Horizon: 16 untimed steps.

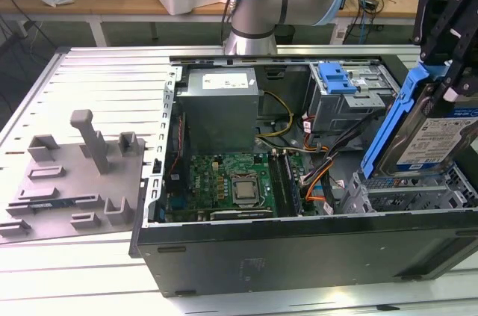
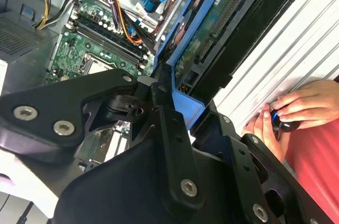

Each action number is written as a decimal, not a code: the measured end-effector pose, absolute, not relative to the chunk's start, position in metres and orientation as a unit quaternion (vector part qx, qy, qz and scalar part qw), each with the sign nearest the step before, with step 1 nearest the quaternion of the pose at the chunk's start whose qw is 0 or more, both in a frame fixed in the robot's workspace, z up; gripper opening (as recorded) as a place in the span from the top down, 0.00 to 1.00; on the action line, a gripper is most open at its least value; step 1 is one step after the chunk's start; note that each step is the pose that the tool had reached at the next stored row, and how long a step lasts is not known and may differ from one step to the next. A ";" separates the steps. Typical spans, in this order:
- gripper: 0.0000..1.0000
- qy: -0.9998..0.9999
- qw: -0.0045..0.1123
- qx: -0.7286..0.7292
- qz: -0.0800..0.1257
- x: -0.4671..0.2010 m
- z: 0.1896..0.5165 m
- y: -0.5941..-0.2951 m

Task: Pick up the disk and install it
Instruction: 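Insert the disk into the insertion slot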

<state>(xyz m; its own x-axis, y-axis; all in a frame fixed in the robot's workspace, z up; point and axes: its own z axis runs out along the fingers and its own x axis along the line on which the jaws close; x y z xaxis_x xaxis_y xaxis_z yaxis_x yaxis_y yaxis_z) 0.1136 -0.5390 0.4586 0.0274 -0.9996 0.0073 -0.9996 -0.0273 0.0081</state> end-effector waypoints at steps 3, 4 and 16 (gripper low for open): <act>0.63 -0.697 0.005 0.717 0.000 0.114 0.458 -0.539; 0.63 -0.697 0.005 0.717 0.000 0.114 0.458 -0.540; 0.63 -0.697 0.005 0.717 0.000 0.115 0.455 -0.540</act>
